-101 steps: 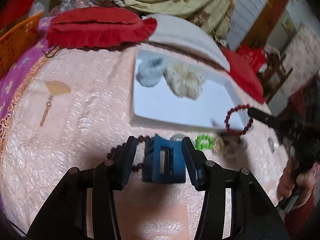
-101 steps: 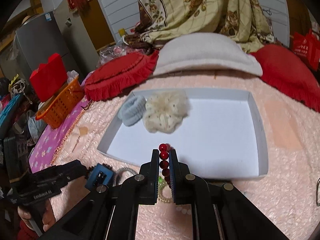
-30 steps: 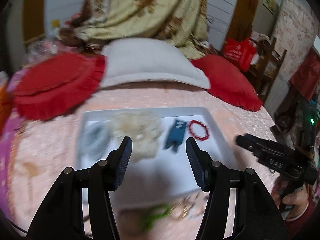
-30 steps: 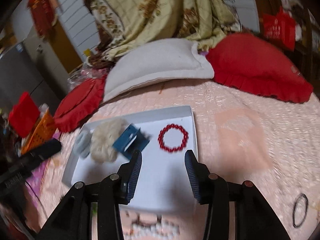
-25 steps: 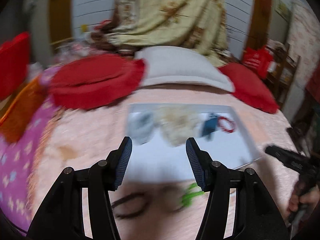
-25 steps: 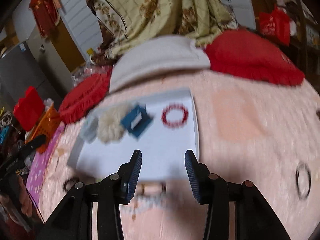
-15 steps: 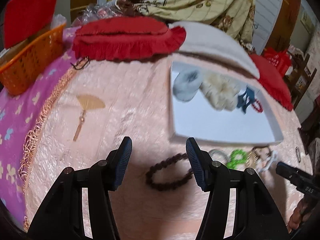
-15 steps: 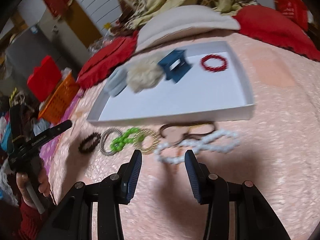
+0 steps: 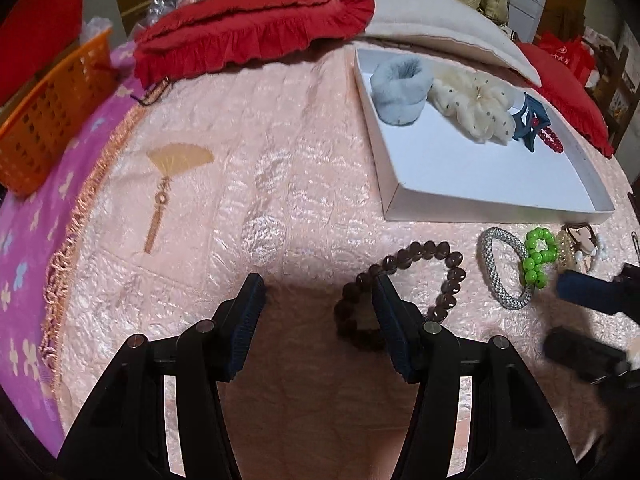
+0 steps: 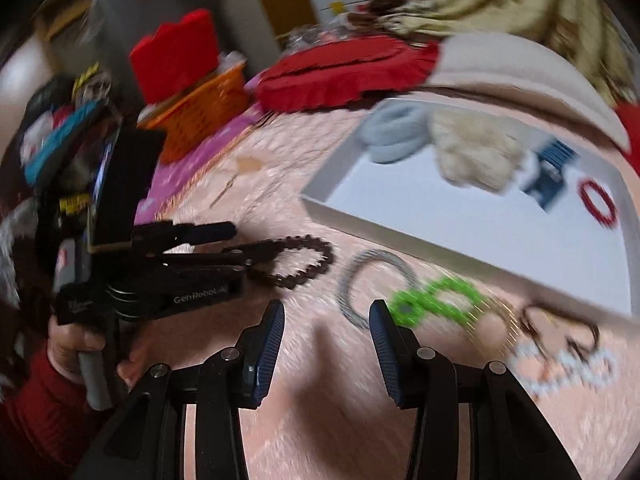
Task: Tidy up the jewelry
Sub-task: 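Grasp the dark bead bracelet with the left tool while the right tool grasps the silver bracelet, then place the dark bead and silver bracelets in the tray and open both tools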
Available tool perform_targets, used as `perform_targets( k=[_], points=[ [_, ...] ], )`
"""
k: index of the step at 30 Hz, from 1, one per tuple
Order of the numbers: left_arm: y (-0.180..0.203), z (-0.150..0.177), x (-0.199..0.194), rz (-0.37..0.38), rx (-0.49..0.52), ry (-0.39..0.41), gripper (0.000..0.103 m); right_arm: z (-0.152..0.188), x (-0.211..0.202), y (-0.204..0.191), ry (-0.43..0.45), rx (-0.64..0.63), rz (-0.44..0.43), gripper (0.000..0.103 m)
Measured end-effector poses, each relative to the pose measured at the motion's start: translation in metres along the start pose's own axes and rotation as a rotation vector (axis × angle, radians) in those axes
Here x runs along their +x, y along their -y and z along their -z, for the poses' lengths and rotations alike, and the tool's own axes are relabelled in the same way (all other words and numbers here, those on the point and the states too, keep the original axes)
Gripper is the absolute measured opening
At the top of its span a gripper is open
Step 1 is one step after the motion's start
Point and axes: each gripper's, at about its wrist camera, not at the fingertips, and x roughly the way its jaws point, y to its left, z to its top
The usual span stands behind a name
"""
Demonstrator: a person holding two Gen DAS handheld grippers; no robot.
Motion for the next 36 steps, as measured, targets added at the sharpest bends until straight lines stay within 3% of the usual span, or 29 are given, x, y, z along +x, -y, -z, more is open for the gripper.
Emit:
perform_targets(
  k=[5,8,9,10,13,14,16,22,28,36],
  points=[
    [0.003,-0.002,0.001,-0.004,0.024,0.005,0.054,-0.005,0.03,-0.008,-0.056,-0.071,0.053,0.041],
    [0.0,-0.005,0.0,-0.012,0.009,0.011,0.03,-0.004,0.04,-0.005,-0.081,-0.074,0.088,0.04],
    [-0.003,-0.007,-0.001,-0.021,-0.001,0.013,0.015,-0.003,0.043,-0.005,-0.085,-0.076,0.098,0.039],
    [-0.007,-0.011,0.0,-0.004,-0.011,0.01,0.012,-0.002,0.044,-0.006,-0.074,-0.085,0.111,0.037],
    [-0.018,-0.016,0.0,0.056,-0.066,0.003,0.009,0.001,0.045,-0.012,-0.05,-0.13,0.182,0.024],
    [-0.021,-0.018,0.001,0.074,-0.088,0.0,0.009,0.001,0.045,-0.015,-0.052,-0.13,0.176,0.014],
    [-0.025,-0.019,-0.001,0.103,-0.119,0.001,0.009,-0.004,0.046,-0.016,-0.061,-0.112,0.155,0.007],
    [-0.035,-0.023,-0.021,0.214,-0.184,0.068,0.008,-0.011,0.022,-0.009,-0.016,-0.002,0.061,0.007],
    [-0.027,-0.029,-0.044,0.301,-0.169,0.116,0.008,-0.033,-0.022,-0.005,0.073,0.073,-0.009,0.007],
    [-0.002,-0.059,-0.086,0.409,-0.113,0.212,0.008,-0.06,-0.054,0.016,0.155,0.129,0.043,0.007]
  ],
)
